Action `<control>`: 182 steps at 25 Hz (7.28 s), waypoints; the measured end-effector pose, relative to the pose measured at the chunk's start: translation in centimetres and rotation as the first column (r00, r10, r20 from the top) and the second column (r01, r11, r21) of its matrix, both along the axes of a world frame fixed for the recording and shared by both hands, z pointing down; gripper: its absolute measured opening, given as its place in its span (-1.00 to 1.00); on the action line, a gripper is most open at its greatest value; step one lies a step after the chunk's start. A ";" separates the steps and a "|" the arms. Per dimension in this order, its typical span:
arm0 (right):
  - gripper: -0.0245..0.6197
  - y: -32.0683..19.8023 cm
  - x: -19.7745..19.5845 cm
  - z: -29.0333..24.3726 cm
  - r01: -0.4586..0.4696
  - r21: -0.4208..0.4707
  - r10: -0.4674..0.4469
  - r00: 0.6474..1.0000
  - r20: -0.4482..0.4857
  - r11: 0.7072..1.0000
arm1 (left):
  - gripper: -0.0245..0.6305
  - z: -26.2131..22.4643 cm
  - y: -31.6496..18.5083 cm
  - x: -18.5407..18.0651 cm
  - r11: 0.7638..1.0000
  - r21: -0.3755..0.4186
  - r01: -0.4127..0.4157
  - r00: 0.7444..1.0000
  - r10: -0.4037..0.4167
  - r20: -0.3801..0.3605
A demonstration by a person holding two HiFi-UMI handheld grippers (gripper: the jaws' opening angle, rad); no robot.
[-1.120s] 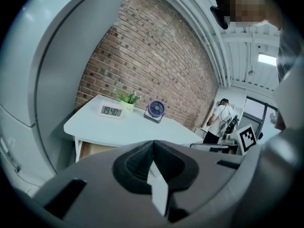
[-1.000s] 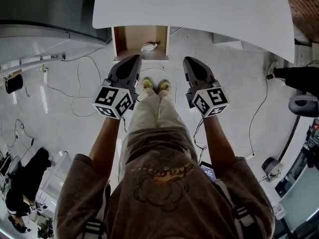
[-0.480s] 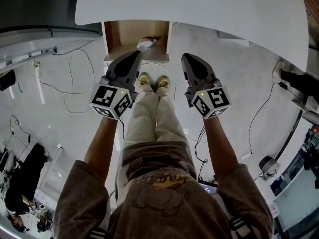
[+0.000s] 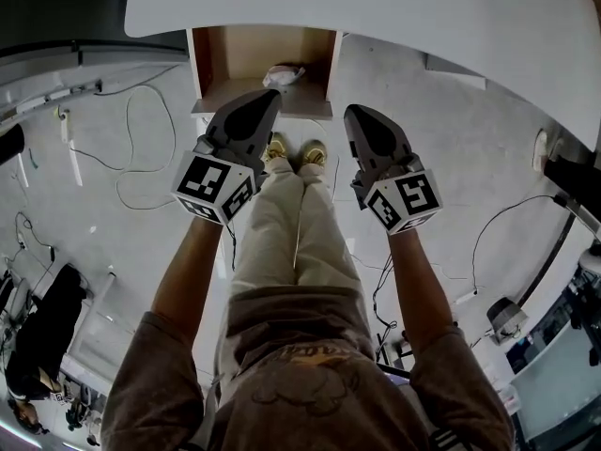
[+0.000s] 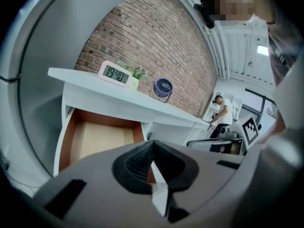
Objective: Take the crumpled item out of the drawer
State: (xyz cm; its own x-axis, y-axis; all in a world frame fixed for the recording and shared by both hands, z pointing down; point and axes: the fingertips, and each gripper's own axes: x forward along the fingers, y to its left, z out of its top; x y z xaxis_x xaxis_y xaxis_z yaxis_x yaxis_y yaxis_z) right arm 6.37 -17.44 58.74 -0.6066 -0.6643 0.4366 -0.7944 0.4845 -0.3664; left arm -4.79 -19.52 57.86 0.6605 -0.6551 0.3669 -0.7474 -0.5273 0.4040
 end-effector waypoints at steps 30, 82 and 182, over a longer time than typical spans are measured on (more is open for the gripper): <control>-0.94 0.3 0.5 1.8 -0.038 -0.031 0.039 0.999 0.019 0.999 | 0.29 5.9 -1.3 1.2 0.951 -0.086 -0.298 0.918 0.310 0.247; -0.94 -1.2 1.7 4.2 -0.131 -0.106 0.135 0.990 0.033 0.986 | -0.21 24.2 -2.8 4.6 0.604 -0.466 -0.647 0.378 0.784 0.492; -0.93 2.0 1.3 -37.0 0.082 0.457 -0.158 0.979 0.130 0.886 | -0.66 -37.7 -1.1 2.1 0.874 0.431 -0.226 0.971 0.237 0.029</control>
